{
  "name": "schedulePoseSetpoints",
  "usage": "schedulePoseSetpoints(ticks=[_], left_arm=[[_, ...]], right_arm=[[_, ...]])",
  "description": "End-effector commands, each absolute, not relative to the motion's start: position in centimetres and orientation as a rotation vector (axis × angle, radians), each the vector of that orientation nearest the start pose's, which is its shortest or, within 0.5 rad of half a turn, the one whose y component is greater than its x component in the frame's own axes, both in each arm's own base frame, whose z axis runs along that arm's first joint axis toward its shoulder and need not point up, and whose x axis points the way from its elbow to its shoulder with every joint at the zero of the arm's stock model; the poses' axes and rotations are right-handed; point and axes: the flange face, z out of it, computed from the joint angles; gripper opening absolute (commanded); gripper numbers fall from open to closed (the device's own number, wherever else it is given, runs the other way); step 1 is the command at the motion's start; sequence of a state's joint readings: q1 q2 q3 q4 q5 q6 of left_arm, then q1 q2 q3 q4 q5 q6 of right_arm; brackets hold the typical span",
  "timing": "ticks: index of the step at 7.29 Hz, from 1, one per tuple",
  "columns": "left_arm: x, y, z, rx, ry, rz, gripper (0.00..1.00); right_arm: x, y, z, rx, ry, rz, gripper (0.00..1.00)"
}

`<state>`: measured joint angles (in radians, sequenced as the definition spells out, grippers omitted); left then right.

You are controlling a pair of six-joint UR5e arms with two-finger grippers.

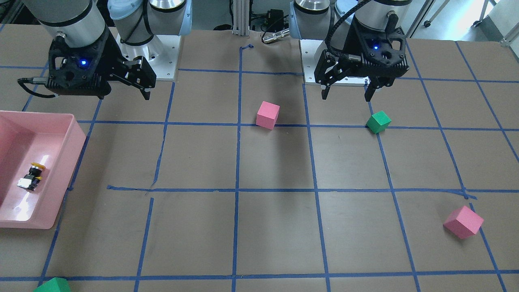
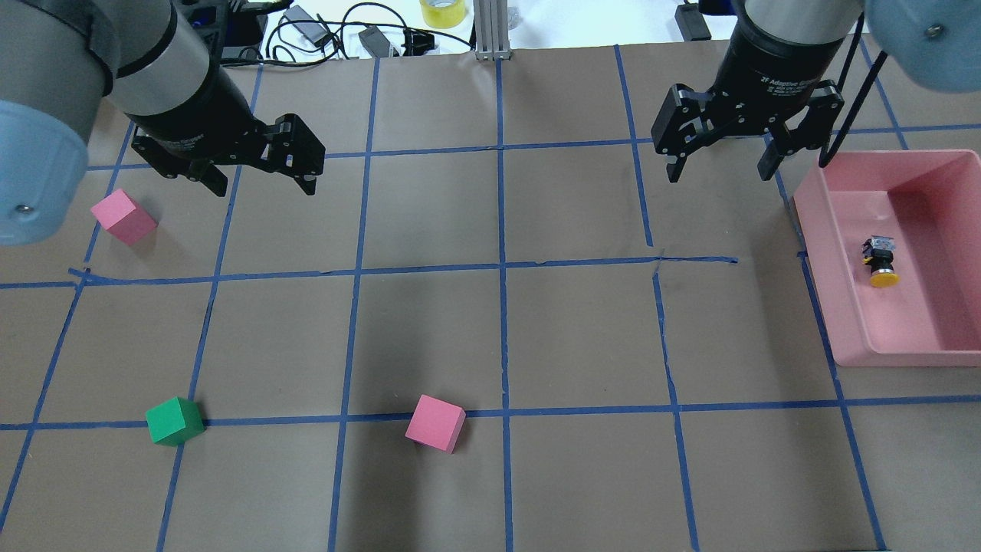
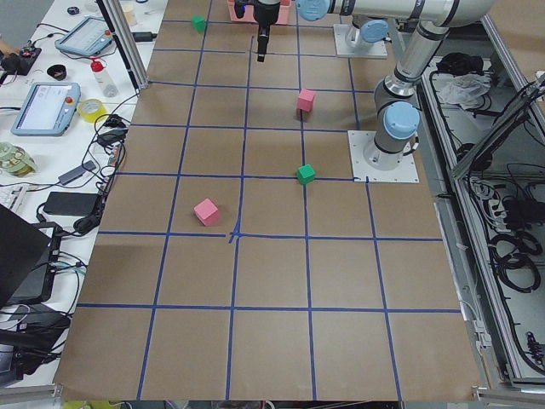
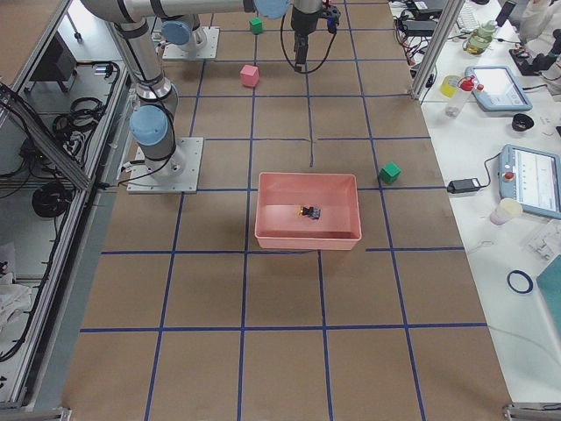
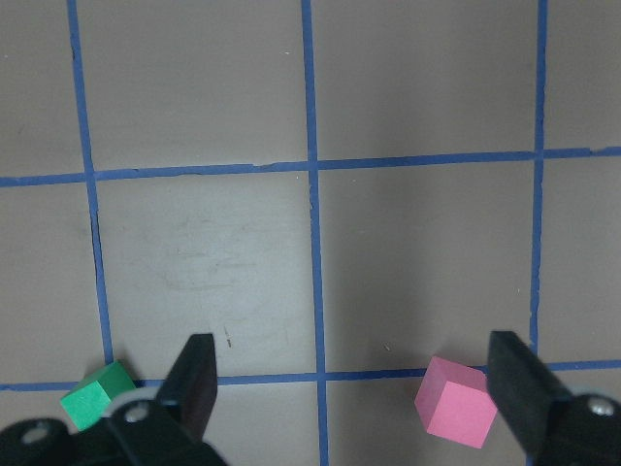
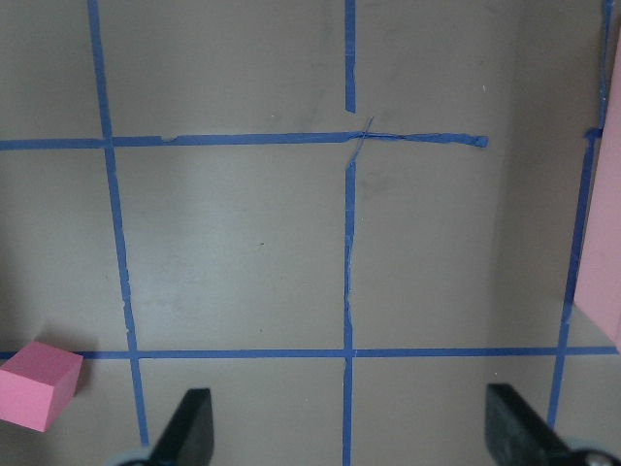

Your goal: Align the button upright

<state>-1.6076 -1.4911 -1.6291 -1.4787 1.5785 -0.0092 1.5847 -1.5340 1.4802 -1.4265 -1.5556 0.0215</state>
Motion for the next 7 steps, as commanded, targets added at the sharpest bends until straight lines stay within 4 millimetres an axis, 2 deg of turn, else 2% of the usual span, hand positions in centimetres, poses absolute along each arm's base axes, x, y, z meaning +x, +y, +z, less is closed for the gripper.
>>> schedulePoseSetpoints(ticks=[1,3,7], left_arm=[[-14.97,-46.34,50.69,0.043,3.131,-0.178,1.0],[-14.97,-46.34,50.69,0.043,3.131,-0.178,1.0],[-14.97,-46.34,50.69,0.043,3.131,-0.178,1.0]], right_arm=[[14.11,-49.56,50.02,0.01,3.139,0.14,1.0],[13.94,-49.53,49.3,0.011,3.146,0.171,1.0],[13.97,-49.58,49.6,0.011,3.152,0.14,1.0]])
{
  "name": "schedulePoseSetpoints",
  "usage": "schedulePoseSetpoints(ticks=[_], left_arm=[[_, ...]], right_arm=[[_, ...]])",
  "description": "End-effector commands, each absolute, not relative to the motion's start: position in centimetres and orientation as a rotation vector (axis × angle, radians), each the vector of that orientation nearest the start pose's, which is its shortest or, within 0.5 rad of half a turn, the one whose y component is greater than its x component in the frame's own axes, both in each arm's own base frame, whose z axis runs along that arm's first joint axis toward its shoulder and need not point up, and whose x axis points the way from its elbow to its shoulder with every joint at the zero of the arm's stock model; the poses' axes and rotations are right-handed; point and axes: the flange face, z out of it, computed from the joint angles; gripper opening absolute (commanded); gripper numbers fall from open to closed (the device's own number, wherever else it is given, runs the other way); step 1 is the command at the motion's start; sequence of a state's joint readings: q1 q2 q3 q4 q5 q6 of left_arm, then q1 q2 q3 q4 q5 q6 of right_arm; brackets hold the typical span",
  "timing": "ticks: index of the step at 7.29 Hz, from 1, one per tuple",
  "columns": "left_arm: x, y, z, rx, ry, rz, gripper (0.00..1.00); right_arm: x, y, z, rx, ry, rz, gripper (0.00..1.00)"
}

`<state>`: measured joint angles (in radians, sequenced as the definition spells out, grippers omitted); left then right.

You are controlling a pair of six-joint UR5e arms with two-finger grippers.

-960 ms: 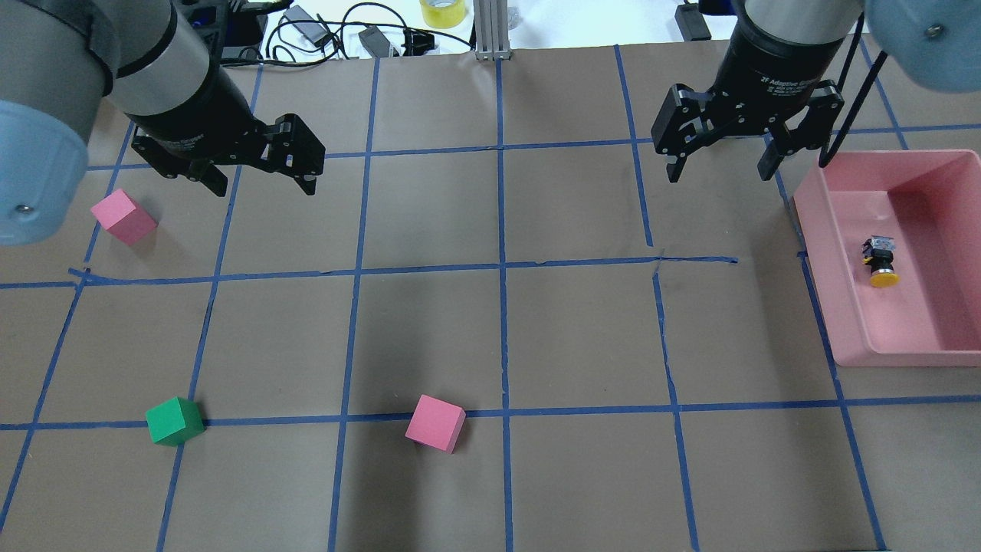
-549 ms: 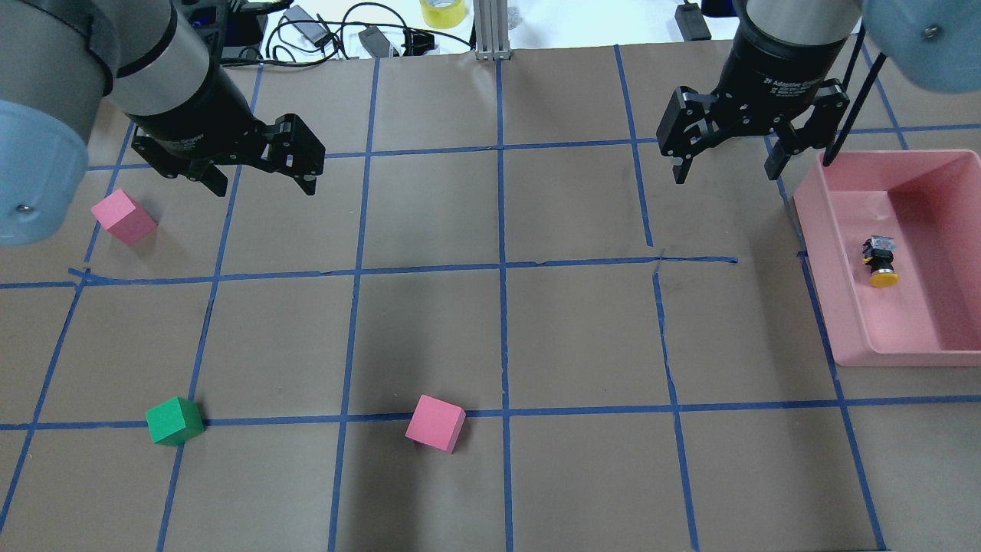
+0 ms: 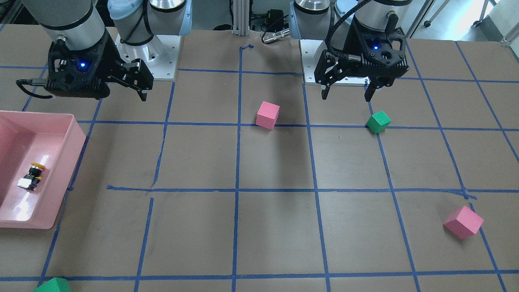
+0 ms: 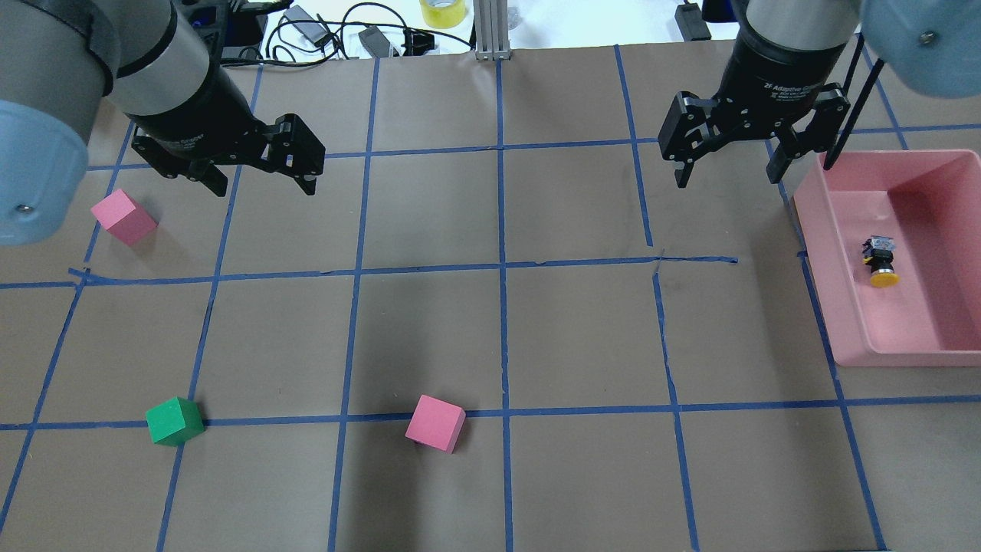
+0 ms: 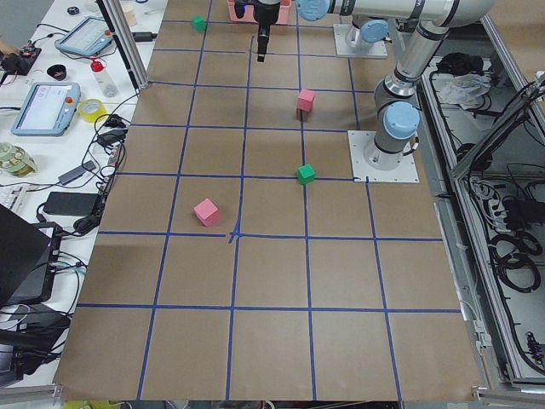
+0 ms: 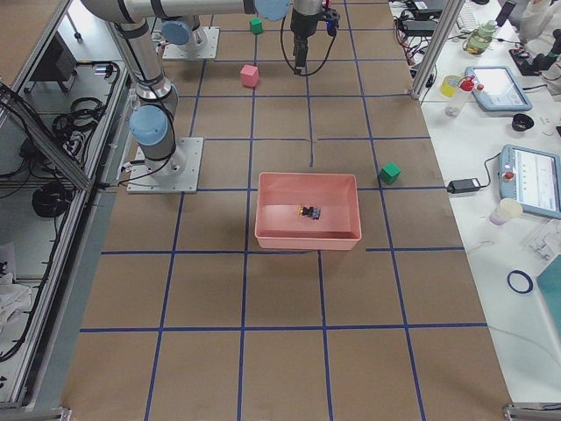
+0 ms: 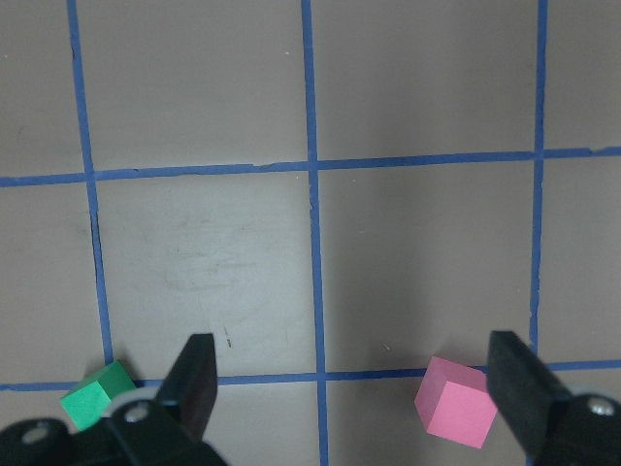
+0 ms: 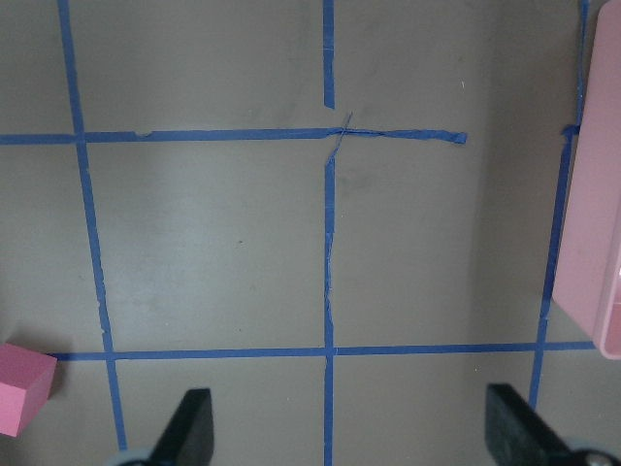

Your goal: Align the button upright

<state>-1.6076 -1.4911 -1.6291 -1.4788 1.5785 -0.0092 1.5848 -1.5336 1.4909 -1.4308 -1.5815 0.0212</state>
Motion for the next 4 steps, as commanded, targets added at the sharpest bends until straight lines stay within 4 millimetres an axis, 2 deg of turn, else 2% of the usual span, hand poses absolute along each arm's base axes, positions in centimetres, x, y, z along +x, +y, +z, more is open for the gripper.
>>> schedulePoseSetpoints(ticks=[1,2,3,4], left_arm=[[-15.0,-46.3,50.7,0.043,3.131,-0.178,1.0],[-15.0,-46.3,50.7,0.043,3.131,-0.178,1.0],[-15.0,-46.3,50.7,0.043,3.131,-0.178,1.0],[-15.0,-46.3,50.7,0.043,3.131,-0.178,1.0]], right_arm=[[13.6,-49.9,49.3,0.021,3.152,0.145,1.0],[11.7,-50.7,48.9,0.081,3.149,0.15,1.0],[7.5,-51.7,47.9,0.185,3.157,0.186,1.0],[3.5,-52.9,45.0,0.275,3.164,0.277,1.0]])
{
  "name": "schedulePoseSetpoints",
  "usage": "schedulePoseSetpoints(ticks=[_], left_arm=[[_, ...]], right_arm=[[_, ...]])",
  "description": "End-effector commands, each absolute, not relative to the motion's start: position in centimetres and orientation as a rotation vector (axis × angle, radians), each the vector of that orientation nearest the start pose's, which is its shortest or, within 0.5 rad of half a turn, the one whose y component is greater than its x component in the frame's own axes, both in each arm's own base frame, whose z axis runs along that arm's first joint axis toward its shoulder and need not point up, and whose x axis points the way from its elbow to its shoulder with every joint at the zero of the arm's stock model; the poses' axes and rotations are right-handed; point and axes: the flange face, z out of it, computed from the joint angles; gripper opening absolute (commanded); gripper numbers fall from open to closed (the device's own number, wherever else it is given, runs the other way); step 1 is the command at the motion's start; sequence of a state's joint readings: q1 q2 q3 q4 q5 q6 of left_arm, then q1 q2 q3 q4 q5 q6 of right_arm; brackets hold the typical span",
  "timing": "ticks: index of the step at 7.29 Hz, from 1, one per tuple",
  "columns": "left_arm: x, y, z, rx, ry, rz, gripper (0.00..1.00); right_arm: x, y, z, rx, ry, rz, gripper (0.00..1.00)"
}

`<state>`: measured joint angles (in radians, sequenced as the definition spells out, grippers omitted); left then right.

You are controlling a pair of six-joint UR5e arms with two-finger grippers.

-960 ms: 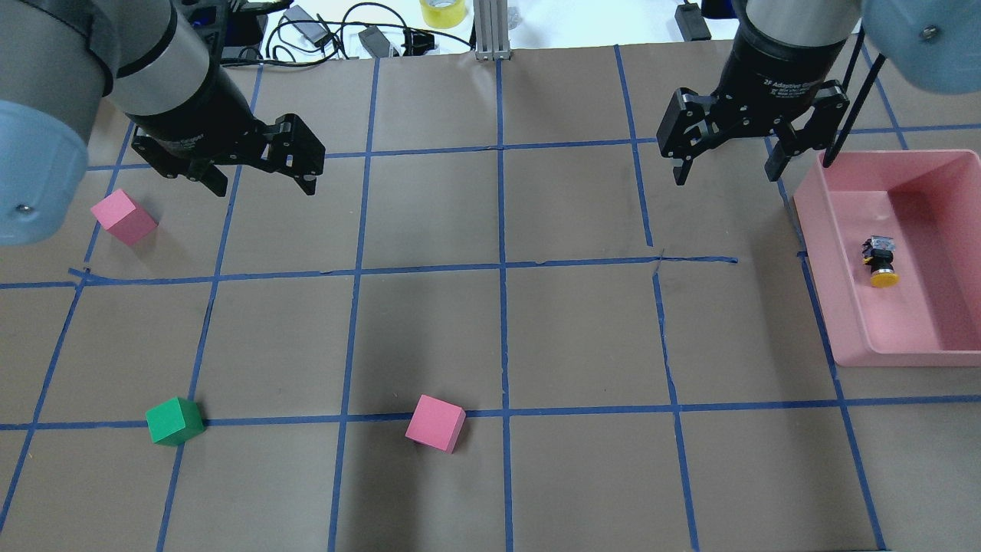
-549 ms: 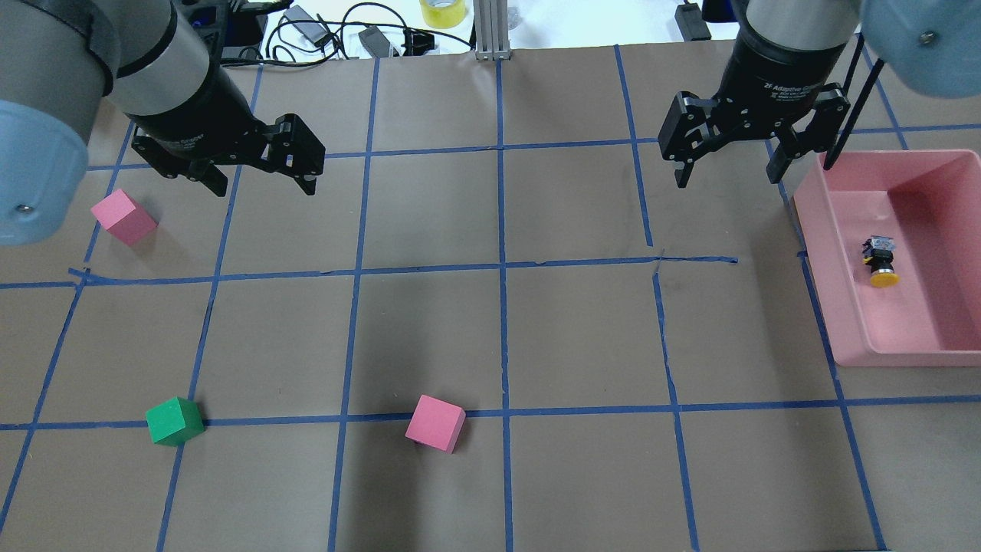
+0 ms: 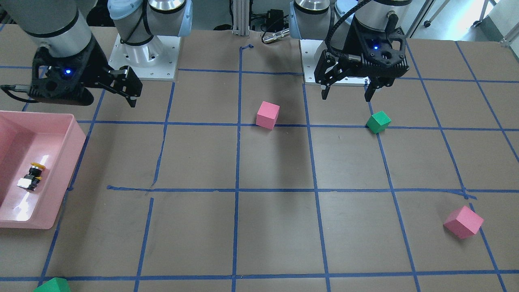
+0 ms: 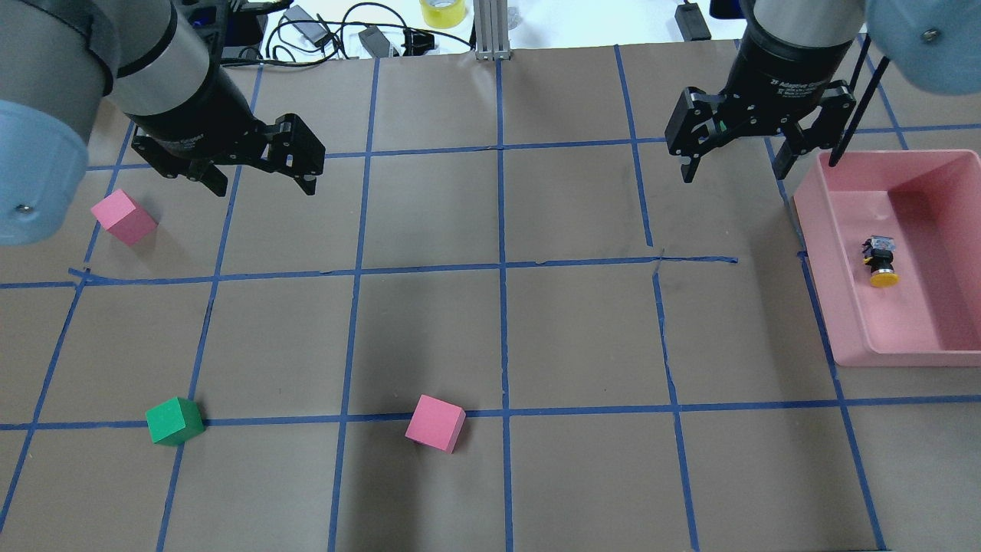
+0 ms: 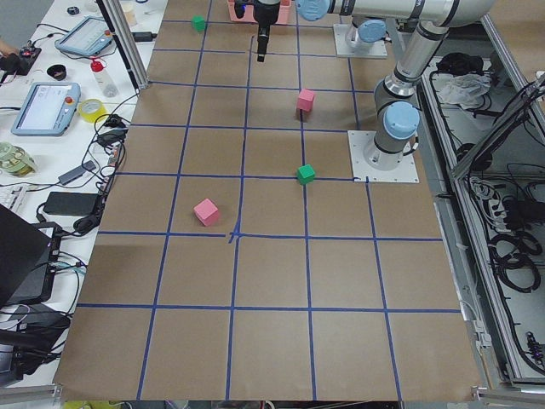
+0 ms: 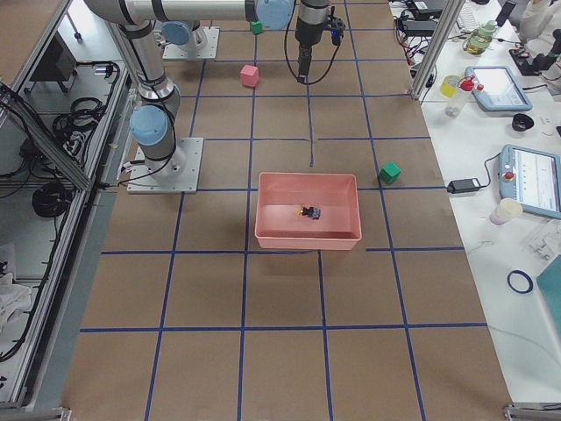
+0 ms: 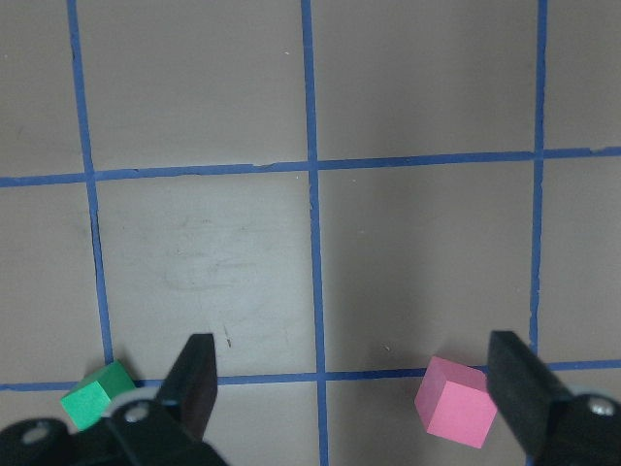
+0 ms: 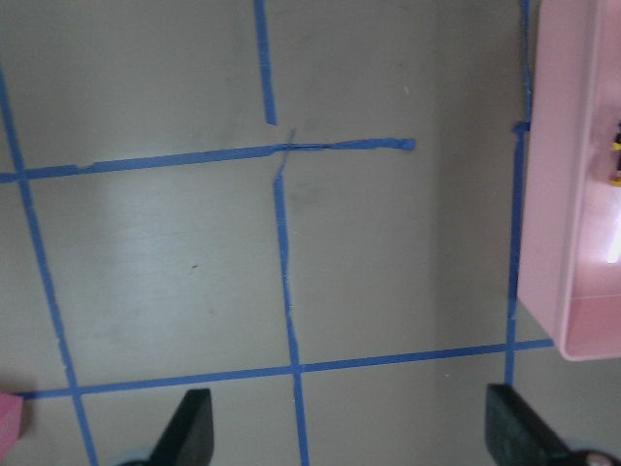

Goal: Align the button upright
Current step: 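Move the right gripper into the pink bin over the yellow button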

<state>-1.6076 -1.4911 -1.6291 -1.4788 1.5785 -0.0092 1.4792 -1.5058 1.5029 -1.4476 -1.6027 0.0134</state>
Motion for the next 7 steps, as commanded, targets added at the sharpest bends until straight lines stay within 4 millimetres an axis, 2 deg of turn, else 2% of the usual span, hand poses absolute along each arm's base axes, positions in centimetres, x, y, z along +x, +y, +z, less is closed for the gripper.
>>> schedulePoseSetpoints(ticks=[1,2,3,4,5,6,7], left_arm=[[-15.0,-46.3,50.7,0.043,3.131,-0.178,1.0],[-15.0,-46.3,50.7,0.042,3.13,-0.178,1.0],[-15.0,-46.3,50.7,0.045,3.131,-0.178,1.0],[-15.0,-46.3,50.7,0.042,3.13,-0.178,1.0],[-15.0,-46.3,50.7,0.043,3.131,-0.178,1.0],[-15.0,-46.3,50.7,0.043,3.131,-0.178,1.0],[-15.0,-46.3,50.7,0.043,3.131,-0.178,1.0]], right_arm=[[0.0,-54.6,44.4,0.318,3.177,0.139,1.0],[-2.3,-55.0,43.1,0.122,3.193,0.097,1.0],[-5.6,-54.9,42.2,0.124,3.203,0.073,1.0],[-8.9,-54.9,40.2,0.199,3.2,0.093,1.0],[-12.4,-55.4,38.3,0.186,3.249,0.045,1.0],[-14.6,-55.5,36.5,0.067,3.264,0.042,1.0],[-16.7,-54.6,34.1,0.13,3.232,0.094,1.0]])
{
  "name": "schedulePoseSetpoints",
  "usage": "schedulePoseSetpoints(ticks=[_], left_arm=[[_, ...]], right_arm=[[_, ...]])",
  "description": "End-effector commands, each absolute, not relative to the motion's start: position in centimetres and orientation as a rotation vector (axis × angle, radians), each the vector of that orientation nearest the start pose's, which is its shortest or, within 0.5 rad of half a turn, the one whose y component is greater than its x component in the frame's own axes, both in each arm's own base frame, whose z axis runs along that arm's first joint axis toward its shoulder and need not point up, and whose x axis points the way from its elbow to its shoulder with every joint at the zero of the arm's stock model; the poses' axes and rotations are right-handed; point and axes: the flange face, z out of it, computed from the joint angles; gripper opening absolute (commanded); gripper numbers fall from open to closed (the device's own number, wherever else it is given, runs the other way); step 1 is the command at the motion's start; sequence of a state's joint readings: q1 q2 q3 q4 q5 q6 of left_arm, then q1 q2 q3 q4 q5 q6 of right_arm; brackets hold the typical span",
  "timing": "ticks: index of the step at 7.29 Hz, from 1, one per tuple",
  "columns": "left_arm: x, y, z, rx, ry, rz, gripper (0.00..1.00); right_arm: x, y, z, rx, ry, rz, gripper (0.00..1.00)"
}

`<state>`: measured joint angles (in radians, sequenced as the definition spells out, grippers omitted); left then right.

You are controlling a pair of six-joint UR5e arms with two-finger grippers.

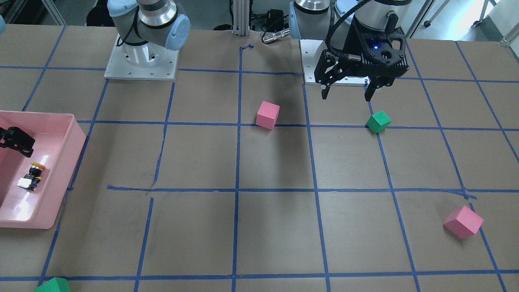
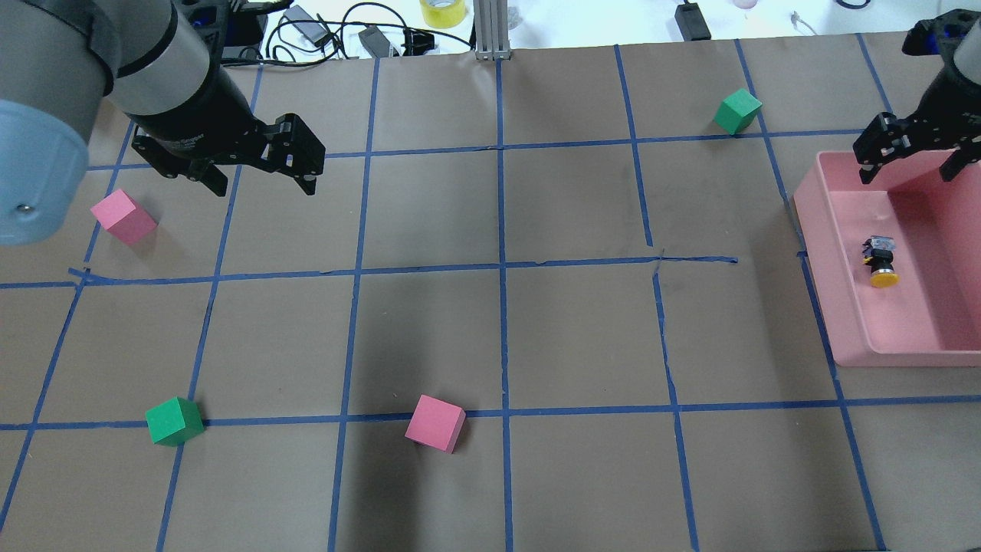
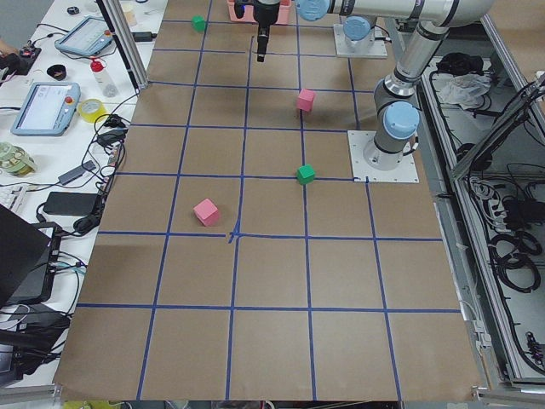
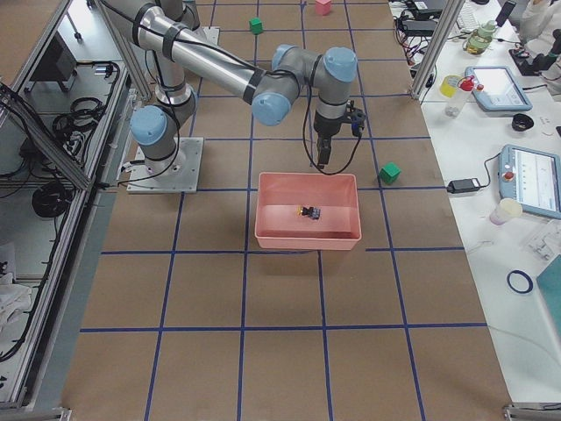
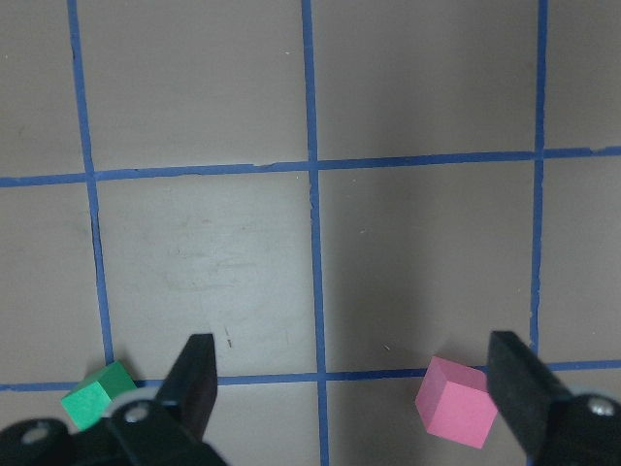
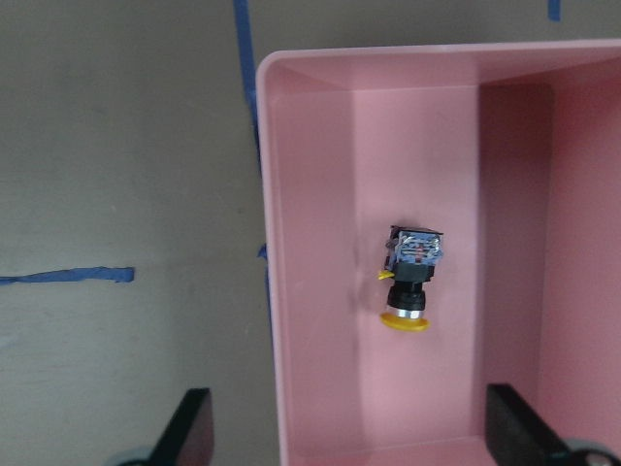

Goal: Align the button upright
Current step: 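Move the right gripper into the pink bin over the yellow button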

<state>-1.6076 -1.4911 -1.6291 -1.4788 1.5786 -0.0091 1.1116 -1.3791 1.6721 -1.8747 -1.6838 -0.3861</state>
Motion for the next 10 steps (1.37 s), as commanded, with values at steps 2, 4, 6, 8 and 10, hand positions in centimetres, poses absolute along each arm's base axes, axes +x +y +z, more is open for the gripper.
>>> schedulePoseSetpoints(ticks=[2,4,6,8,10], left_arm=[[-15.0,-46.3,50.7,0.043,3.131,-0.178,1.0],[-15.0,-46.3,50.7,0.043,3.131,-0.178,1.0],[-15.0,-46.3,50.7,0.043,3.131,-0.178,1.0],[-15.0,-46.3,50.7,0.043,3.131,-0.178,1.0],[-15.0,-46.3,50.7,0.043,3.131,-0.178,1.0]], right_arm=[[-18.5,-55.1,29.6,0.169,3.261,0.039,1.0],[-20.8,-55.1,25.4,0.238,3.231,0.098,1.0],[-20.8,-55.3,22.6,0.283,3.196,0.156,1.0],[-20.8,-55.3,20.8,0.279,3.177,0.199,1.0],[-21.0,-55.3,19.5,0.278,3.173,0.236,1.0]])
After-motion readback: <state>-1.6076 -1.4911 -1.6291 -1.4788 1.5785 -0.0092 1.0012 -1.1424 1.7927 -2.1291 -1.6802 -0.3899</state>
